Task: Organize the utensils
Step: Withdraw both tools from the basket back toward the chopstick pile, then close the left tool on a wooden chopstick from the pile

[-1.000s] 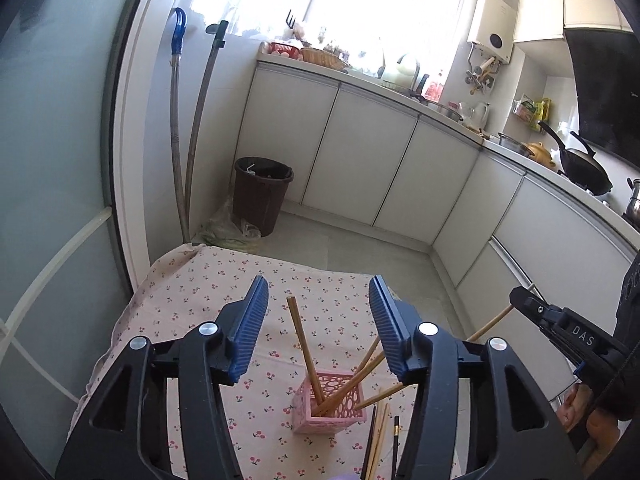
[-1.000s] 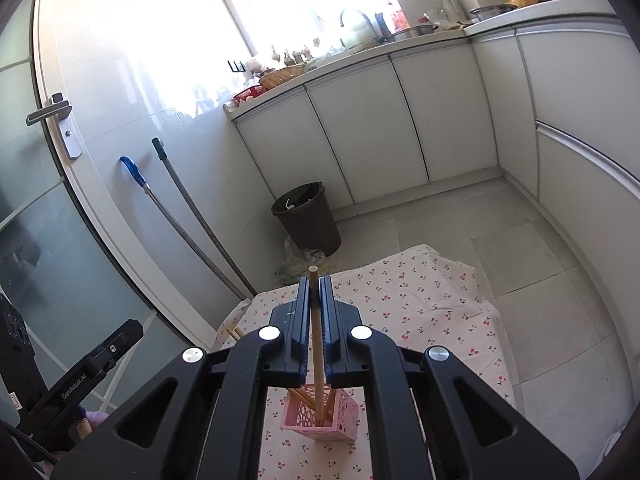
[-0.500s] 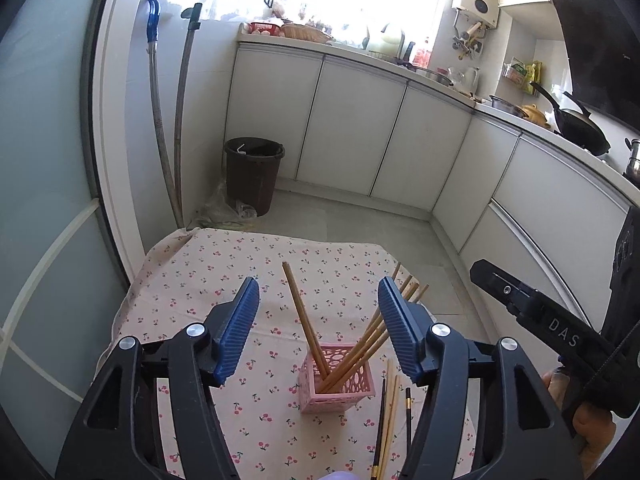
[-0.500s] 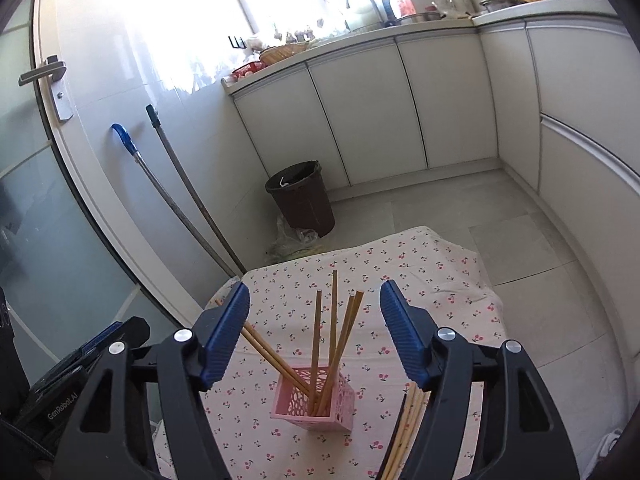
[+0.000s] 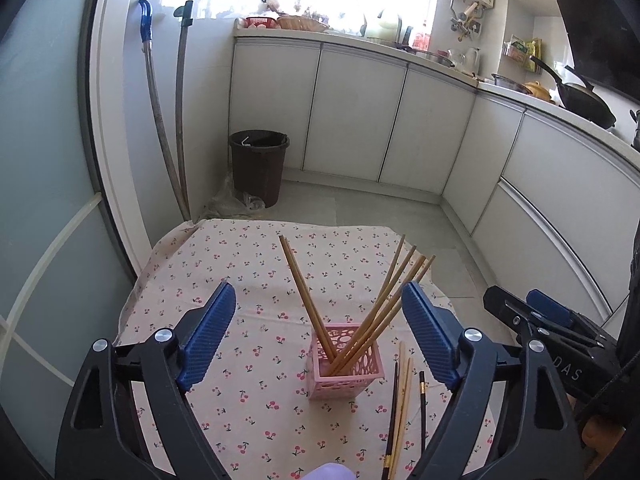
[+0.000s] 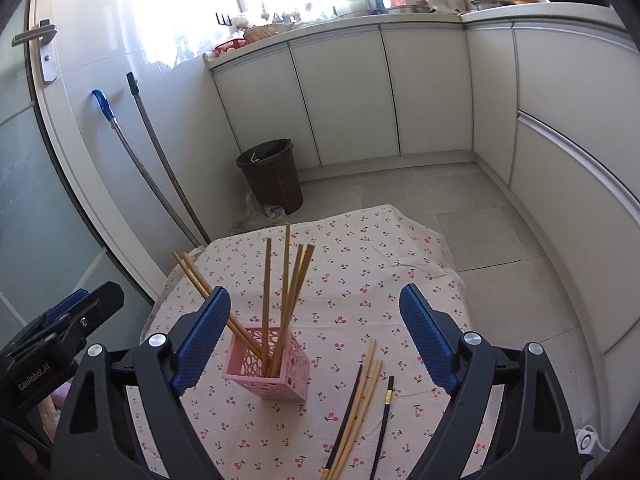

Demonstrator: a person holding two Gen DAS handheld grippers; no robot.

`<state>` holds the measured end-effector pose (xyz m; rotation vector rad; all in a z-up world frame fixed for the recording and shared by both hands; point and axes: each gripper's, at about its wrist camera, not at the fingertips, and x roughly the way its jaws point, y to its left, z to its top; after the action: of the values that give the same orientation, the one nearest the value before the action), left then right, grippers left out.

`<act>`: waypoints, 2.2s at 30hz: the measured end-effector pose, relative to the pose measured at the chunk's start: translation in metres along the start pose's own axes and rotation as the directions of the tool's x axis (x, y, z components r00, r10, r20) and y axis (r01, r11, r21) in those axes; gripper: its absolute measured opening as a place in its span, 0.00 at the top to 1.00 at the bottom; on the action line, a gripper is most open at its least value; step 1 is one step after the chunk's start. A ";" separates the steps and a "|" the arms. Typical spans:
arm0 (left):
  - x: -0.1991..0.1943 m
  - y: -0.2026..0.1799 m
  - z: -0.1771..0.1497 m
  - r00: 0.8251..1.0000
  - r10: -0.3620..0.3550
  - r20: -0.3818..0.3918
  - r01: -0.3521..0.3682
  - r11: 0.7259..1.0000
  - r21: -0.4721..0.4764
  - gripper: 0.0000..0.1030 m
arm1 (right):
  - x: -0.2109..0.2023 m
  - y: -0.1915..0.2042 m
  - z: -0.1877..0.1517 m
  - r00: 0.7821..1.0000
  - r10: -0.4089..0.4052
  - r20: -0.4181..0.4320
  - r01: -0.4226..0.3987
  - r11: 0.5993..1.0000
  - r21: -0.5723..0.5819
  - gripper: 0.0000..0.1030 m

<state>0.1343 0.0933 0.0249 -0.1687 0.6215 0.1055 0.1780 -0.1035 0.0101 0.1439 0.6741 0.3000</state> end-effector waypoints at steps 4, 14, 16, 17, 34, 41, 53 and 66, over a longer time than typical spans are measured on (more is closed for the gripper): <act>0.005 -0.007 -0.008 1.000 0.008 -0.022 -0.007 1.000 0.021 0.16 | -0.002 -0.010 -0.005 1.000 -0.020 -0.020 0.021 1.000 0.010 0.13; 0.017 -0.022 -0.025 0.997 0.025 -0.076 -0.019 0.996 0.088 0.10 | -0.009 -0.043 -0.026 0.995 -0.065 -0.079 0.068 0.997 0.045 0.09; 0.023 -0.026 -0.031 0.994 0.021 -0.110 -0.010 0.995 0.101 0.09 | -0.008 -0.052 -0.031 0.992 -0.070 -0.108 0.078 0.995 0.069 0.09; 0.028 -0.028 -0.036 0.989 0.006 -0.146 0.008 0.995 0.099 0.08 | -0.008 -0.057 -0.034 0.990 -0.073 -0.123 0.084 0.993 0.086 0.09; 0.125 -0.128 -0.123 0.727 -0.206 -0.655 0.354 0.930 0.100 0.08 | -0.022 -0.147 -0.038 0.989 0.022 -0.146 0.045 0.896 0.441 0.09; 0.170 -0.182 -0.108 0.775 -0.122 -0.620 0.346 0.903 0.255 0.23 | -0.016 -0.180 -0.044 0.983 0.094 -0.156 0.015 0.811 0.585 0.09; 0.258 -0.179 -0.101 0.808 0.098 -0.581 0.124 0.936 0.330 0.55 | 0.003 -0.186 -0.053 0.950 0.253 -0.180 -0.069 0.739 0.671 0.09; 0.268 -0.148 -0.103 0.822 0.046 -0.567 0.092 0.973 0.212 0.93 | 0.009 -0.185 -0.054 0.946 0.242 -0.217 -0.045 0.760 0.649 0.09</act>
<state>0.3142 -0.0587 -0.1957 0.0253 1.2290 -0.0478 0.1928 -0.2744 -0.0791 0.8293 1.0474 0.2308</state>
